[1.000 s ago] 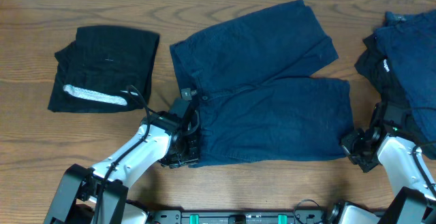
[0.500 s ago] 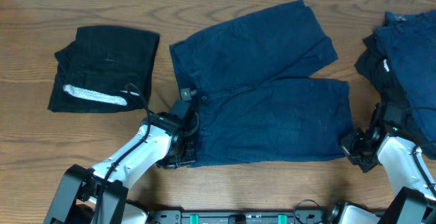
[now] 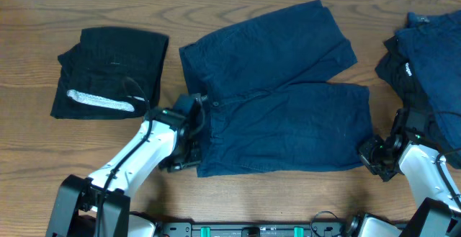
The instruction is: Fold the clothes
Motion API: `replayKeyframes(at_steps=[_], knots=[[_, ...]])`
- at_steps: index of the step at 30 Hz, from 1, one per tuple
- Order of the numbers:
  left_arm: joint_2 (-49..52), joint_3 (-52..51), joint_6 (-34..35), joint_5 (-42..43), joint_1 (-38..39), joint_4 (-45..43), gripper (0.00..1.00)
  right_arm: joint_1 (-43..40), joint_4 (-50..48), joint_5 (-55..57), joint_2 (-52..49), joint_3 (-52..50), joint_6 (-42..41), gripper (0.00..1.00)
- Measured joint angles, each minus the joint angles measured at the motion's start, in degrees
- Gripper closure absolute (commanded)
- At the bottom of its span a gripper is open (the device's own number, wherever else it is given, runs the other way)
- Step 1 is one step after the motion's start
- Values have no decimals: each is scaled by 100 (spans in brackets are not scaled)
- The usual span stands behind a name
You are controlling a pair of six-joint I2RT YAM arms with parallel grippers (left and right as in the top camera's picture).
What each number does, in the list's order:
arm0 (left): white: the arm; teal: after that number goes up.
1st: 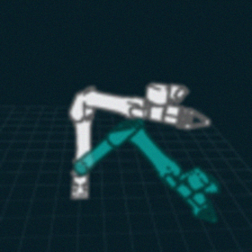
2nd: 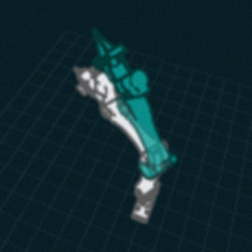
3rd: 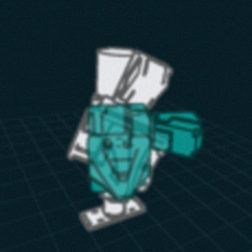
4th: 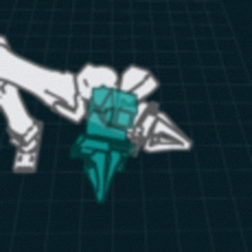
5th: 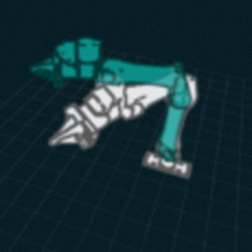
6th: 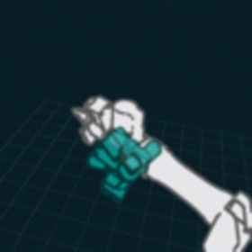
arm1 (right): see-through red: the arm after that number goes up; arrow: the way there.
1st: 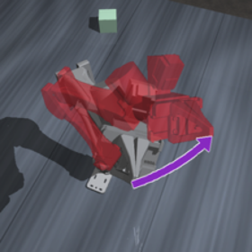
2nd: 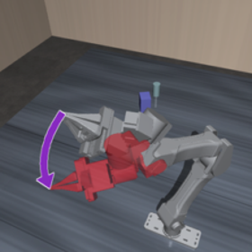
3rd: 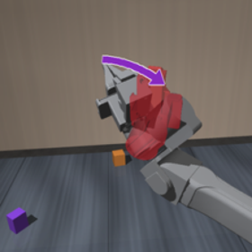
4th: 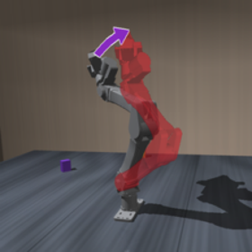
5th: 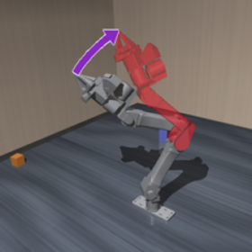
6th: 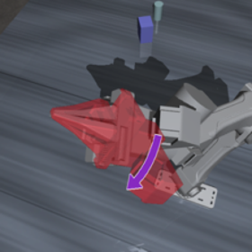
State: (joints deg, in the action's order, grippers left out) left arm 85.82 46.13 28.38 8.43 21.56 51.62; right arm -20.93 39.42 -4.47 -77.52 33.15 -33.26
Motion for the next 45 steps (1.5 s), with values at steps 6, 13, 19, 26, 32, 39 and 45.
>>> replayKeyframes(at_steps=[6,13,19,26,32,39,45], knots=[[0,120,13,155,455,-229,33,0,0,-7,0,0,2,87],[234,120,13,214,909,-326,26,0,0,-7,0,0,35,87],[918,120,13,238,931,-382,26,0,0,-7,0,0,48,87],[1082,208,13,494,942,-369,94,0,-4,-15,0,0,50,90],[1084,225,-103,551,940,-313,94,0,-22,-61,0,0,149,99],[791,227,-234,354,754,20,93,11,730,-149,0,372,323,99],[-111,420,-275,273,470,197,94,57,1449,-363,0,1436,459,99]])
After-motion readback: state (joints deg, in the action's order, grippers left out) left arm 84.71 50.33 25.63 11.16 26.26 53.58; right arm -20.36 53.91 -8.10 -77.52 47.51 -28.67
